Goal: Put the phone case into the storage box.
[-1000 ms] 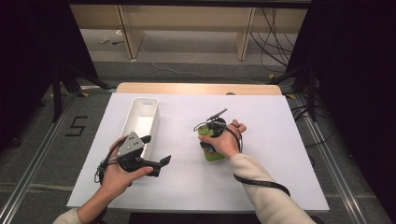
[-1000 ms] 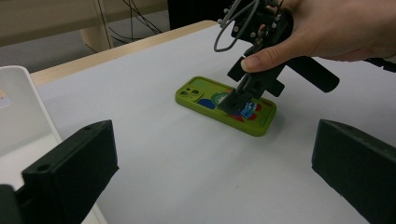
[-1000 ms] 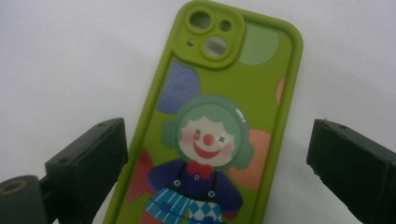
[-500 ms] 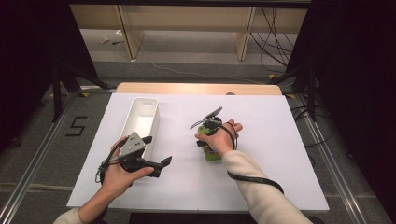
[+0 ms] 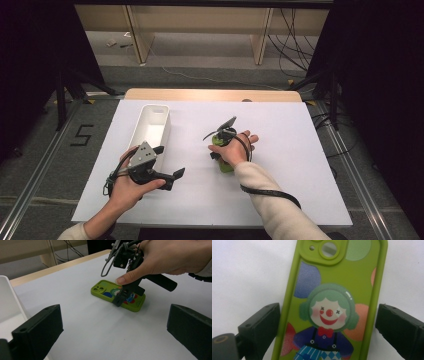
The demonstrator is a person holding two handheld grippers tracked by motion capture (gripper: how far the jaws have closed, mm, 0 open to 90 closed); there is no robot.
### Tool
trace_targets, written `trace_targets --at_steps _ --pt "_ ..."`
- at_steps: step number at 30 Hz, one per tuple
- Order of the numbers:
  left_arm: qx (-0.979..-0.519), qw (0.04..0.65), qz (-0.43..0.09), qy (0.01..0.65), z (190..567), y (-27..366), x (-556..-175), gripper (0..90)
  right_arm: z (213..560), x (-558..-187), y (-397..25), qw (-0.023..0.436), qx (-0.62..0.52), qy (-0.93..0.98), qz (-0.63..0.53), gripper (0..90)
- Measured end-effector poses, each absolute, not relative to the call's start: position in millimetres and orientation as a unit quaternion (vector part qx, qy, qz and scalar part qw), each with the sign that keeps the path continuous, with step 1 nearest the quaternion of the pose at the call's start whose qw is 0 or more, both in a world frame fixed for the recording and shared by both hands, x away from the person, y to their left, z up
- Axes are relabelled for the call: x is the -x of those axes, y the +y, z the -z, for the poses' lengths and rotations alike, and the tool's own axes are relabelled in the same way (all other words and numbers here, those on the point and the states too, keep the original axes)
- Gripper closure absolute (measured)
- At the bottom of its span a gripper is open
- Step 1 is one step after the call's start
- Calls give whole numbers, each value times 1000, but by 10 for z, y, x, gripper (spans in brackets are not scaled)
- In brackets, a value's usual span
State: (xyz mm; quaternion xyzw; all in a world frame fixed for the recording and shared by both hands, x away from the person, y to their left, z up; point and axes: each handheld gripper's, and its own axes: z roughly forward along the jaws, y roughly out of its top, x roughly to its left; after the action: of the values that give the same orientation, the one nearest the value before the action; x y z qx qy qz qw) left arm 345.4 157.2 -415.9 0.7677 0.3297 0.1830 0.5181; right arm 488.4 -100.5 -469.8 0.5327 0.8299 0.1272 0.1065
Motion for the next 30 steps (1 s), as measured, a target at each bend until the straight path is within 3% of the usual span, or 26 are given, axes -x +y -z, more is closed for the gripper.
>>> trace_targets --at_steps 30 --pt "-769 516 -184 328 4165 1568 -3458 0 4672 -4957 -961 75 -549 827 -94 114"
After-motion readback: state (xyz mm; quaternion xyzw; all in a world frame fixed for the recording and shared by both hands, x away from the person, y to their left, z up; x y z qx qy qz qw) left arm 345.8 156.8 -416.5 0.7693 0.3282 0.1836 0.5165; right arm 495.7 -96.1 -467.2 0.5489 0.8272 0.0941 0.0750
